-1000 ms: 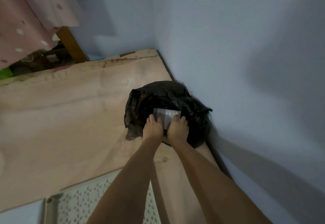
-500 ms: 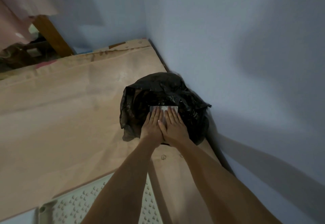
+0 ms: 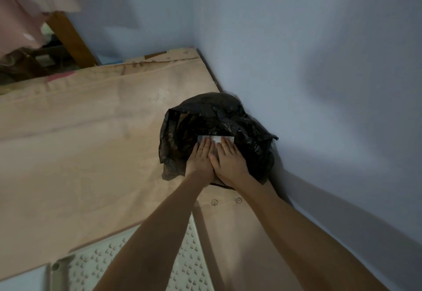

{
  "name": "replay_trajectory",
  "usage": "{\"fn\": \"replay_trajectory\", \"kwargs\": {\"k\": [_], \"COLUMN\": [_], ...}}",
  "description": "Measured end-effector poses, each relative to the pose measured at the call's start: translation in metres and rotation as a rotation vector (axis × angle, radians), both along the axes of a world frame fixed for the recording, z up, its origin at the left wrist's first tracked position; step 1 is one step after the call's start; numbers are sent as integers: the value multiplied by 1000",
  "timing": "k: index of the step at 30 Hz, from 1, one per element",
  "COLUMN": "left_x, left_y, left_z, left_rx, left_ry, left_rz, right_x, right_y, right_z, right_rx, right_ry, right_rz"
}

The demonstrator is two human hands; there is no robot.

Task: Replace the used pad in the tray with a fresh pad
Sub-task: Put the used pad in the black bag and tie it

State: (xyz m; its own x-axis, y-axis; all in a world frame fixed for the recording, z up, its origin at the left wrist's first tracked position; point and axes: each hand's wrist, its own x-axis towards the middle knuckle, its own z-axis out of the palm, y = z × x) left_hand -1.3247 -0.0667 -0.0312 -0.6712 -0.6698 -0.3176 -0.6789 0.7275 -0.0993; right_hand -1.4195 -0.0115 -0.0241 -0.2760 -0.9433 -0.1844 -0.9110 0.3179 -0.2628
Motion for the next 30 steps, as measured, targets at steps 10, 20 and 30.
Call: {"fn": "replay_trajectory", "kwargs": {"k": [10,20,30], "left_x": [66,95,107], "left_y": [3,-4,24], "left_z": [44,20,59], "left_rx": [-274,748,930], "left_ry": [1070,1183,1133], "left_rz": [505,1344,1168], "right_x": [-55,-64,-49], "right_y": [43,64,93], "right_z": [46,51,38], "right_rx": [-474,-86,-17], "right_ry": [257,145,-564], "right_rz": [-237,-283,-521]}}
